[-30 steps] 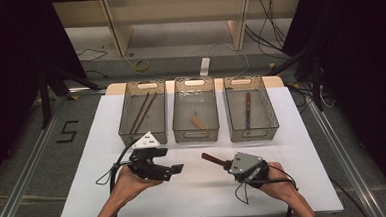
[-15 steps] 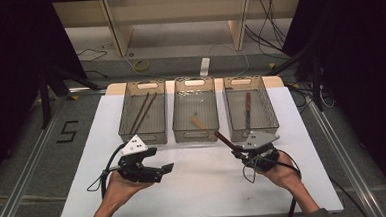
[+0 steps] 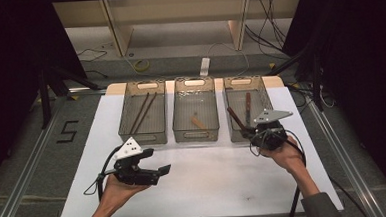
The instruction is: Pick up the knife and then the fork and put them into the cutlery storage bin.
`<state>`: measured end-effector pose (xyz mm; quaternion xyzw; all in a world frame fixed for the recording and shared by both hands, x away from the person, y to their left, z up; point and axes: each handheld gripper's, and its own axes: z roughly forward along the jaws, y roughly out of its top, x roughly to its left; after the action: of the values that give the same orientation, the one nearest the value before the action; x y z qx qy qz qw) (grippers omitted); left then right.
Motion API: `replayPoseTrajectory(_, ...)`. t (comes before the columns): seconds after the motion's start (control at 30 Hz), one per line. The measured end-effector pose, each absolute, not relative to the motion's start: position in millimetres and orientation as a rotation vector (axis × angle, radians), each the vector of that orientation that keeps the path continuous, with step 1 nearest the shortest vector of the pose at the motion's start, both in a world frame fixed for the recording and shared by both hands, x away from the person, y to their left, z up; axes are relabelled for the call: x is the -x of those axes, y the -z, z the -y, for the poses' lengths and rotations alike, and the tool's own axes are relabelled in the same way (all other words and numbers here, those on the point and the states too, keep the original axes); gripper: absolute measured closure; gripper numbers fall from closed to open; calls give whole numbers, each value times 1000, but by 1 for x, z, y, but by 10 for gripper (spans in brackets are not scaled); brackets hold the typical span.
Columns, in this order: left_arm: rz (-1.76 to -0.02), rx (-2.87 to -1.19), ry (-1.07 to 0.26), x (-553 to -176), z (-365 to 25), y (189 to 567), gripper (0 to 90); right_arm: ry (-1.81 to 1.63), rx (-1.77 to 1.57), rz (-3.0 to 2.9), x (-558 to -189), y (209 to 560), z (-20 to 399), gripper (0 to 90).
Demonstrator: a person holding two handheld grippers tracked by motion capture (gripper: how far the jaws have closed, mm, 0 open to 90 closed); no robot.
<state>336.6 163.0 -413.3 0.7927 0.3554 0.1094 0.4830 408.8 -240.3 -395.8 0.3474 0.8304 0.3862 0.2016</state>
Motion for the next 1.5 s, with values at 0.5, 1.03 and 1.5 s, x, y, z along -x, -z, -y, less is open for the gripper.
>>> replayPoseTrajectory(0.5,-880,-1899,-265,-337,-168,413,151,-1077,-1082,-2249,-454,374,251,775)
replayPoseTrajectory(1.03,-876,-1895,-302,-336,-172,414,149,-1005,-1177,-2201,-501,369,256,775)
replayPoseTrajectory(1.5,-872,-1894,-298,-335,-171,413,149,-949,-1253,-2185,-529,379,255,774)
